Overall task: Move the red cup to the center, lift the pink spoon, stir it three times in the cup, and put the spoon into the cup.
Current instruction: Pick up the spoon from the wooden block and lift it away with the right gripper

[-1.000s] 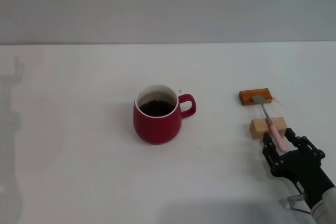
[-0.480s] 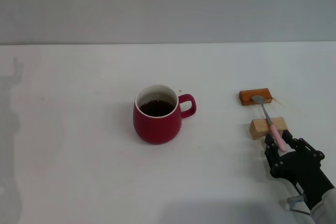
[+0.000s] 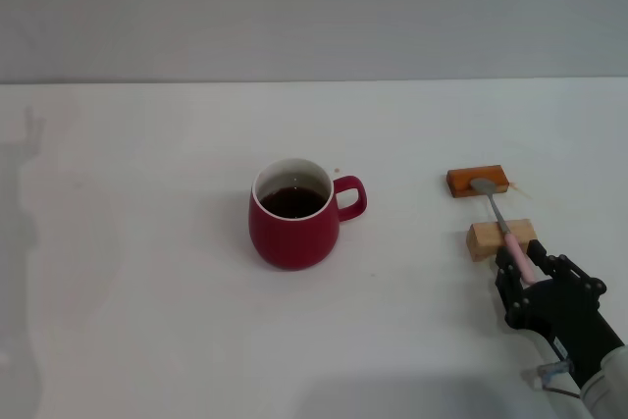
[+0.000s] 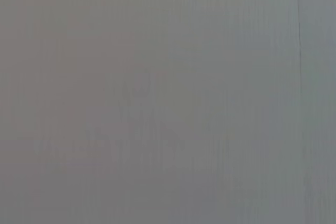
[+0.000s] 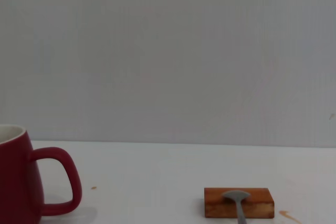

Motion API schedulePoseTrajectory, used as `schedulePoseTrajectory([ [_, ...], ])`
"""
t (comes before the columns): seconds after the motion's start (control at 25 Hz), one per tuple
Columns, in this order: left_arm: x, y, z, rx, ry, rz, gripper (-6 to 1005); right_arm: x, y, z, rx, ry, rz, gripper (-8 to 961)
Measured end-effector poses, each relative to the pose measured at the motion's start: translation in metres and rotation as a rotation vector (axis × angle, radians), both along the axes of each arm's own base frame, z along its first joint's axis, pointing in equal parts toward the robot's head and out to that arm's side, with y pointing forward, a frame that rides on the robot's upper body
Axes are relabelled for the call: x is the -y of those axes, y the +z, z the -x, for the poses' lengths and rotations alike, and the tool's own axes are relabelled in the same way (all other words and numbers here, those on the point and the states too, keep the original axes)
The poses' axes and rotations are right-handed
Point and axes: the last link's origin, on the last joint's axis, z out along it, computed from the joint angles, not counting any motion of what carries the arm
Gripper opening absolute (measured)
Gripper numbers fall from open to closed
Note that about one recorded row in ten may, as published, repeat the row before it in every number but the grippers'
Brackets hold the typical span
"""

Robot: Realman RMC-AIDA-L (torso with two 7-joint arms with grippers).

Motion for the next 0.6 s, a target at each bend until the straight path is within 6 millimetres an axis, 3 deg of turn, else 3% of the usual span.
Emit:
schedulePoseTrajectory([
  [0.44,0.0026,0.0002,0.0023,0.0,0.005,-0.002,837,-0.0003,-0.0003,0.0005,-0.001,0.001,0.0,360],
  [0.6,0.0028,0.0003,0.0023,0.001,0.005,-0.003,837,-0.0003,-0.0005,0.0007,-0.001,0.001,0.0,309],
])
